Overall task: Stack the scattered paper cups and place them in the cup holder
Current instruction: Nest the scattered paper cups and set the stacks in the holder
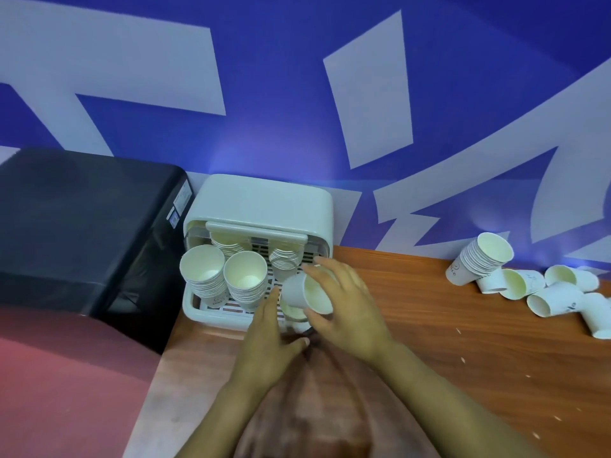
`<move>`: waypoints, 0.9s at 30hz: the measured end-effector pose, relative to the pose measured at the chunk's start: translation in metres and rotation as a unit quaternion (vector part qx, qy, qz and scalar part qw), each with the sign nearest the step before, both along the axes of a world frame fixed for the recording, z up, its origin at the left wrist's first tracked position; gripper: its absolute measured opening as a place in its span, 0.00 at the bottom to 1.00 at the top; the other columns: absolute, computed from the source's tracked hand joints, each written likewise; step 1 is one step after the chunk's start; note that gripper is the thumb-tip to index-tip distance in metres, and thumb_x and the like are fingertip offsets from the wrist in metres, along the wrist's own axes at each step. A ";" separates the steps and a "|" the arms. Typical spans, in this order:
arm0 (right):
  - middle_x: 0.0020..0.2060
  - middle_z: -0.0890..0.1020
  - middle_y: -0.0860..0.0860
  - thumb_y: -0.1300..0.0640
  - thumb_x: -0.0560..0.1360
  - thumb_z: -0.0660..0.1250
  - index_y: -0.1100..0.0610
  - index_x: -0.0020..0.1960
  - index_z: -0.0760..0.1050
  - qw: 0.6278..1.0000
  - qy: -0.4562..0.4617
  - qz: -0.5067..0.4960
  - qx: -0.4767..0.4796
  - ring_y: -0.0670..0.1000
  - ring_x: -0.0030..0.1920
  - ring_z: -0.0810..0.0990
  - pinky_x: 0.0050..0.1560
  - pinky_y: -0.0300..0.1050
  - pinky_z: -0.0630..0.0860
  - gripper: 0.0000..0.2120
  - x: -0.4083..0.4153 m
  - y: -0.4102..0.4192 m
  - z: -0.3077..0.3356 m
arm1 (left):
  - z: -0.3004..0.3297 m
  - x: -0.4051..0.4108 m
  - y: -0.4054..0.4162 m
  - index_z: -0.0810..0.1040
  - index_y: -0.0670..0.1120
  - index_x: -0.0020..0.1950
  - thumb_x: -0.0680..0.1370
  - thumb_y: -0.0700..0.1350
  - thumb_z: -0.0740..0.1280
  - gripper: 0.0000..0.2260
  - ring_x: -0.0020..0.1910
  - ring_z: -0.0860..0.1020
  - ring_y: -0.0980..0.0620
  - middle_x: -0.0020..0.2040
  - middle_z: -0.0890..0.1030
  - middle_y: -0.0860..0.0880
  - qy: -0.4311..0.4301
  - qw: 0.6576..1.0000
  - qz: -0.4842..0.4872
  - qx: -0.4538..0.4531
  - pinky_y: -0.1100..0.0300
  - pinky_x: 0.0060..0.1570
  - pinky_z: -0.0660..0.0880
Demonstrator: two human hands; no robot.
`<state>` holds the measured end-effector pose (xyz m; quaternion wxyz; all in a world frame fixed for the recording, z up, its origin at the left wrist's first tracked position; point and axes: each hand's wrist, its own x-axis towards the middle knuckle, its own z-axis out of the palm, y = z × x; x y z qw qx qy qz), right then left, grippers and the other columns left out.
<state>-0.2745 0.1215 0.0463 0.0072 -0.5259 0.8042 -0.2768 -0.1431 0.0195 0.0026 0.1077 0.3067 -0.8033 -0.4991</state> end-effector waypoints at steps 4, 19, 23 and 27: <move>0.68 0.69 0.51 0.52 0.68 0.67 0.48 0.70 0.66 0.996 0.030 0.012 0.086 0.54 0.68 0.67 0.62 0.51 0.68 0.31 0.007 -0.020 -0.016 | 0.005 0.025 0.007 0.54 0.53 0.76 0.70 0.44 0.74 0.41 0.65 0.60 0.65 0.70 0.63 0.55 -0.008 1.000 0.017 -0.012 0.70 0.62 0.61; 0.77 0.53 0.48 0.46 0.73 0.67 0.43 0.76 0.51 0.953 -0.132 -0.009 0.271 0.54 0.75 0.56 0.74 0.50 0.58 0.37 0.001 0.023 -0.020 | 0.022 0.018 0.026 0.57 0.50 0.75 0.73 0.45 0.71 0.35 0.71 0.62 0.57 0.71 0.64 0.53 -0.008 0.999 -0.012 -0.044 0.65 0.66 0.61; 0.72 0.62 0.46 0.47 0.74 0.67 0.46 0.74 0.58 0.951 -0.182 -0.061 0.242 0.51 0.72 0.61 0.72 0.48 0.62 0.32 -0.009 0.081 -0.024 | 0.022 0.000 0.057 0.60 0.50 0.74 0.73 0.42 0.71 0.32 0.67 0.66 0.59 0.67 0.65 0.54 0.013 0.998 -0.052 -0.039 0.74 0.63 0.60; 0.67 0.67 0.47 0.48 0.73 0.68 0.48 0.72 0.64 0.938 -0.198 -0.112 0.260 0.50 0.68 0.68 0.68 0.46 0.66 0.29 -0.035 0.139 -0.025 | 0.021 -0.027 0.091 0.60 0.51 0.75 0.73 0.45 0.72 0.34 0.69 0.65 0.55 0.68 0.65 0.53 -0.008 0.993 -0.099 -0.067 0.63 0.70 0.60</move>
